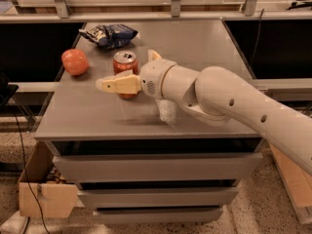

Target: Place coke can upright

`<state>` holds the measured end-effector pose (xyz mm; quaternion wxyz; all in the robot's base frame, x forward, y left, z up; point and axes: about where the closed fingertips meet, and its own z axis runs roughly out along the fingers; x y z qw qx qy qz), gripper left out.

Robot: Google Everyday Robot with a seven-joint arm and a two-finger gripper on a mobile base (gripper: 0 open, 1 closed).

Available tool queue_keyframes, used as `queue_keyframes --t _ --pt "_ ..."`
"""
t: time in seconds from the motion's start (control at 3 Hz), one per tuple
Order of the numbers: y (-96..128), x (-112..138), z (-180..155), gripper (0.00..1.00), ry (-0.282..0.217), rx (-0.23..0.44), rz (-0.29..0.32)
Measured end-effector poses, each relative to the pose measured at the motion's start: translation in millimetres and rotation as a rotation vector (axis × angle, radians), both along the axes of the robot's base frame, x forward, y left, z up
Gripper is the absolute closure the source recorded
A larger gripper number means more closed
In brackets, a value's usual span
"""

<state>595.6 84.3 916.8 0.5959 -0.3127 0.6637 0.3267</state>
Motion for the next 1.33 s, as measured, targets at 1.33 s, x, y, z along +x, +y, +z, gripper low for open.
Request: queue_keyframes --t 1.33 --pt "-67.1 10.4 38.1 0.00 -0.082 -0.058 -0.067"
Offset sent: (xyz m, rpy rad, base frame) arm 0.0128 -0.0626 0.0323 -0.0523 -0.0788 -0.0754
